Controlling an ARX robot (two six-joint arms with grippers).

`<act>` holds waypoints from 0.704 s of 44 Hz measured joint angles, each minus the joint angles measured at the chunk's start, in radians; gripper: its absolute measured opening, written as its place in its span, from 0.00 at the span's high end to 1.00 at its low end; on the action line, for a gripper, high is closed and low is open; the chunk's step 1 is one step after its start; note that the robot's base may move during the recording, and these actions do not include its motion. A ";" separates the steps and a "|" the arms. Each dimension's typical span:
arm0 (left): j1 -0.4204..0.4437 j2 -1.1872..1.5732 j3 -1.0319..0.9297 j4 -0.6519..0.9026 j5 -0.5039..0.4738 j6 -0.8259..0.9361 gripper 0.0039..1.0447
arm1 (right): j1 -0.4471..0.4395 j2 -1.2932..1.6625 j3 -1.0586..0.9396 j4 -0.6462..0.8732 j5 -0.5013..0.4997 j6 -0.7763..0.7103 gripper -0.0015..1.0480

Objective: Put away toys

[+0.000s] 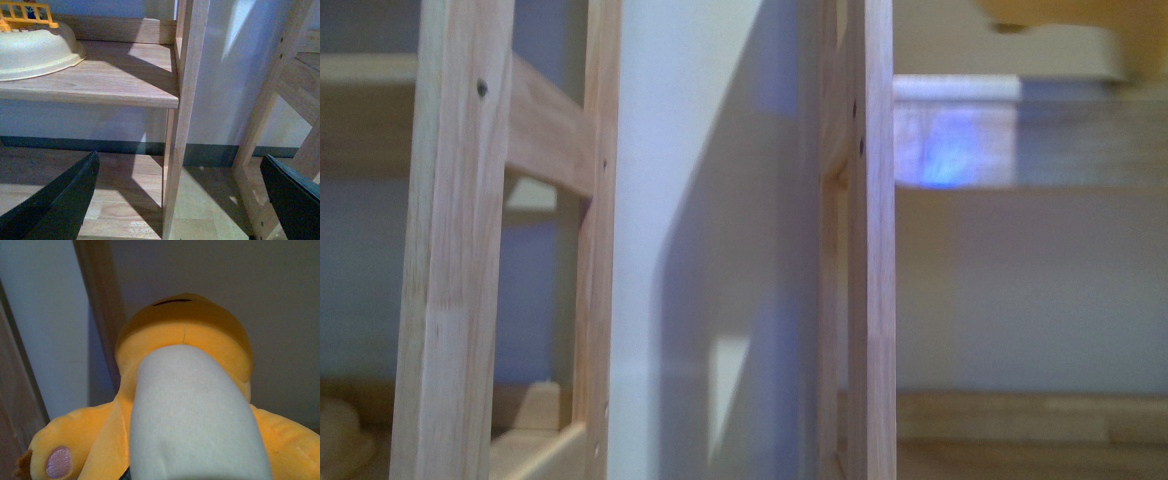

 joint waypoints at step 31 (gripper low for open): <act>0.000 0.000 0.000 0.000 0.000 0.000 0.06 | 0.113 0.304 0.361 -0.219 -0.102 0.266 0.91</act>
